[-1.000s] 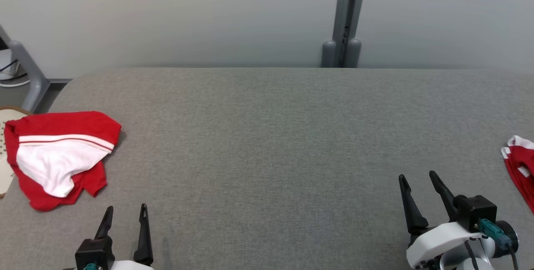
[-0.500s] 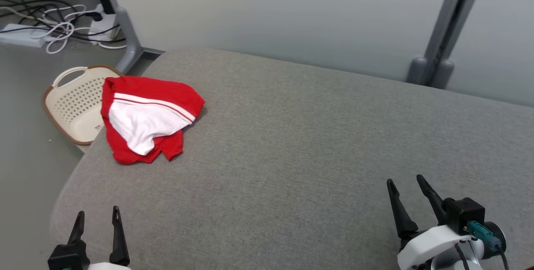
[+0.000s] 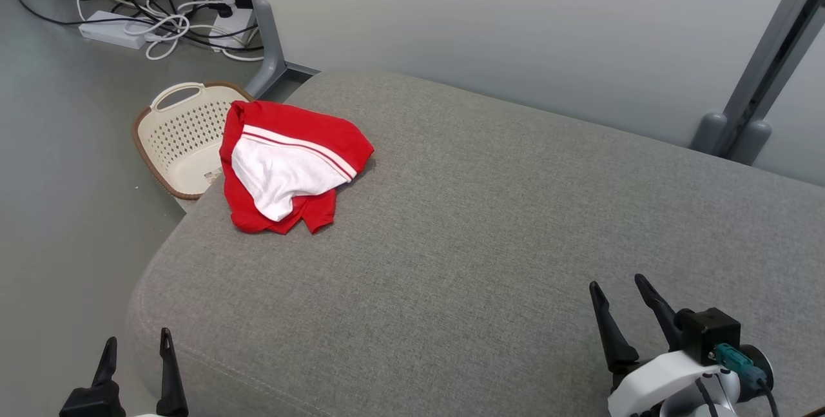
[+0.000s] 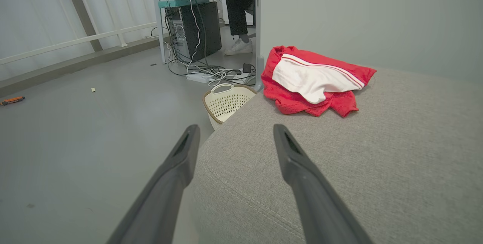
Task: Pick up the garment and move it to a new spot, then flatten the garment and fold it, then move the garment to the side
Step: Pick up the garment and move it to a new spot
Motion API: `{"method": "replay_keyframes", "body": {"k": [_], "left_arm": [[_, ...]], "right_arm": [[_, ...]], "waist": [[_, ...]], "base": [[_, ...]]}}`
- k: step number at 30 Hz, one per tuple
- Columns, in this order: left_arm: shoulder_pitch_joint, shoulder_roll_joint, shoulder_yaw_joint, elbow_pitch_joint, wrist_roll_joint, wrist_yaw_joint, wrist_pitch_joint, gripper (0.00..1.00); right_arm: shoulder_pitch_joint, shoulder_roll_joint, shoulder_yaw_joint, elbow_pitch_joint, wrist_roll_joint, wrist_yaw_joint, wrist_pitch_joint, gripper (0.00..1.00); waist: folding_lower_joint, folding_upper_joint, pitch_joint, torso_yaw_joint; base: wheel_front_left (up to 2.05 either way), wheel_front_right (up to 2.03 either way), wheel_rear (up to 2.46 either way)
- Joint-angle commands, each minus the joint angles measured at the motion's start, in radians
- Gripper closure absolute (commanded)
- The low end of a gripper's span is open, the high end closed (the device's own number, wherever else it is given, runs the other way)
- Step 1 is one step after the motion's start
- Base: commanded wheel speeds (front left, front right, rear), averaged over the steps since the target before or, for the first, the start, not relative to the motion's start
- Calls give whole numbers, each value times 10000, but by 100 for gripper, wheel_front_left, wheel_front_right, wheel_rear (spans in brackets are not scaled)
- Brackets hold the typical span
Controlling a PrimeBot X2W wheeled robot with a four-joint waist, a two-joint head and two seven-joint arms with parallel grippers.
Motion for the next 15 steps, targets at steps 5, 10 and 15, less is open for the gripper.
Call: {"method": "replay_keyframes", "body": {"k": [5, 10, 15], "left_arm": [[-211, 22, 173, 128, -111, -212, 2, 0], [-828, 20, 455, 432, -386, -563, 2, 0], [-2004, 153, 612, 959, -384, -893, 2, 0]], "right_arm": [[-185, -61, -53, 25, -273, -1, 4, 0], [-421, -60, -188, -33, -653, -1, 4, 0], [-789, -63, -436, -184, -1013, 1, 4, 0]], "waist": [[0, 0, 305, -338], [0, 0, 857, -760], [0, 0, 1652, -1151]], "base": [[0, 0, 0], [0, 0, 0], [0, 0, 0]]}}
